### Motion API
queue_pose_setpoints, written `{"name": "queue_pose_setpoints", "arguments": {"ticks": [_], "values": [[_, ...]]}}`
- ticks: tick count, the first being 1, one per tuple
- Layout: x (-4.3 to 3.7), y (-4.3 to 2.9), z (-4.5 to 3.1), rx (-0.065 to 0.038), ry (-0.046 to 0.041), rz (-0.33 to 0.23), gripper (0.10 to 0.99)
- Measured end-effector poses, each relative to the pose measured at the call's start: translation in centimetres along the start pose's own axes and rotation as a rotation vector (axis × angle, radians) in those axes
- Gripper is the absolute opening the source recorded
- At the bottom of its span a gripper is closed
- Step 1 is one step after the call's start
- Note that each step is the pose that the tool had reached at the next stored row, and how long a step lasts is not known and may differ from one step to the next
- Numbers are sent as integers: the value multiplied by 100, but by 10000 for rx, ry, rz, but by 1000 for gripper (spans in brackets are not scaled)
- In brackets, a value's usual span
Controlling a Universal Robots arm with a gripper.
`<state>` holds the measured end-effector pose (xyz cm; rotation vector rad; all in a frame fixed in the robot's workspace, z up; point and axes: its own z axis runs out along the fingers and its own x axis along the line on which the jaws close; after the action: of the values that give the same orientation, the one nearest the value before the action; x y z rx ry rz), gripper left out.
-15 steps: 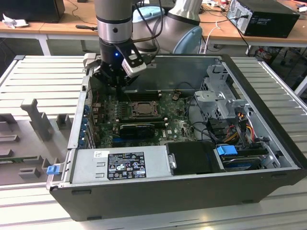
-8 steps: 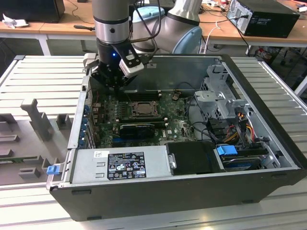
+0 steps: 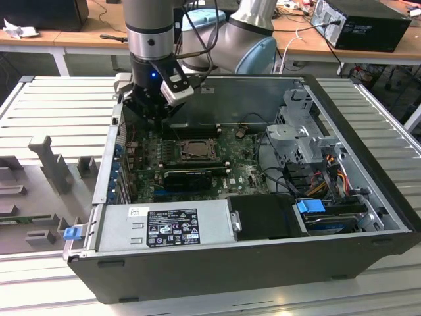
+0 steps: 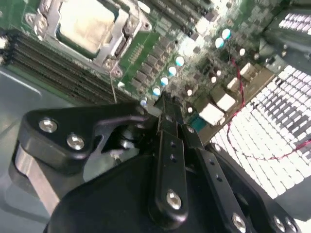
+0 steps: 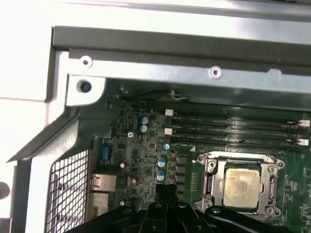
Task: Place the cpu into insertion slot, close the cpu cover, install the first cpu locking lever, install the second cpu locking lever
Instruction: 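Install the first cpu locking lever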
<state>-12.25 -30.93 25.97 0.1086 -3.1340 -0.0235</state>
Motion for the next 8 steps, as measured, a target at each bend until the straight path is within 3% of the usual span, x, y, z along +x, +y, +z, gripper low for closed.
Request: {"name": "queue_pose_setpoints", "arguments": {"ticks": [6, 8], "values": [[-61, 24, 10, -1, -1, -2, 106], [-64, 52, 14, -60, -4, -5, 106]]}}
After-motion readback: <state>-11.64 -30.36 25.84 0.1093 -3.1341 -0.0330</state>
